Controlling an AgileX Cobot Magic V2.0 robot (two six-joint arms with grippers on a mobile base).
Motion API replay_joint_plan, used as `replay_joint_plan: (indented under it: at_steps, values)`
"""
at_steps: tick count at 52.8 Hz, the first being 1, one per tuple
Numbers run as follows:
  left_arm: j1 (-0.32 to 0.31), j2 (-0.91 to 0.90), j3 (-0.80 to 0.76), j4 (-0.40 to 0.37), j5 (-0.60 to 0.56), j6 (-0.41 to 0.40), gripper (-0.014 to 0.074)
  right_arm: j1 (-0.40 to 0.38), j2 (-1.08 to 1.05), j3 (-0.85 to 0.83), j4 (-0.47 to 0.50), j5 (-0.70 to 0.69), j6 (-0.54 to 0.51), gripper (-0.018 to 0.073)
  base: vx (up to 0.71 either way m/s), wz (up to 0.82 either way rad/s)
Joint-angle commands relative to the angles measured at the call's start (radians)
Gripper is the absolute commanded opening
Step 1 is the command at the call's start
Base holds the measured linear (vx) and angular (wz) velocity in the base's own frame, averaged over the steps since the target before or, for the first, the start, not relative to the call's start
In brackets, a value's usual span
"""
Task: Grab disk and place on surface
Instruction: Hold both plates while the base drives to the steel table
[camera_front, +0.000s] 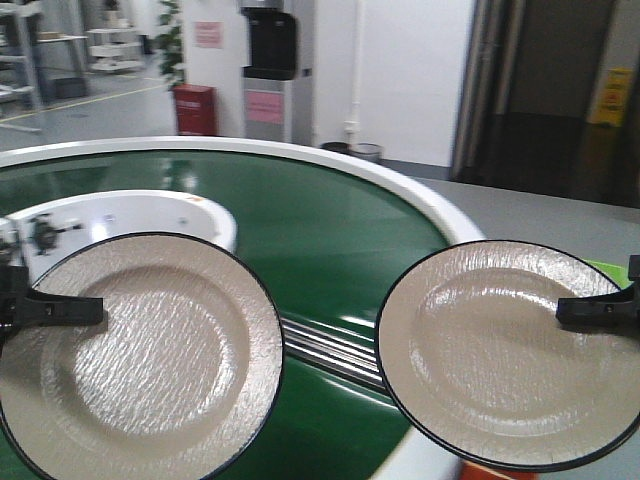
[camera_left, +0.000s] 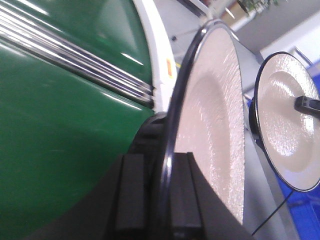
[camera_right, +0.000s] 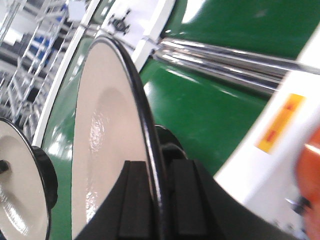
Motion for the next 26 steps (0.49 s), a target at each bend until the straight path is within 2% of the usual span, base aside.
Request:
replay_joint_plan:
  at_steps: [1, 26]
  values:
    - [-0.001, -0.043, -0.033, -0.136, 0.021, -0.015, -0.0008, -0.003, -0.043, -0.031, 0.129, 0.029, 0.001, -0.0009, -0.16, -0.63]
    - [-0.001, -0.043, -0.033, -0.136, 0.021, -0.015, -0.0008, -0.003, -0.043, -0.031, 0.128, 0.029, 0.001, -0.0009, -0.14, -0.55]
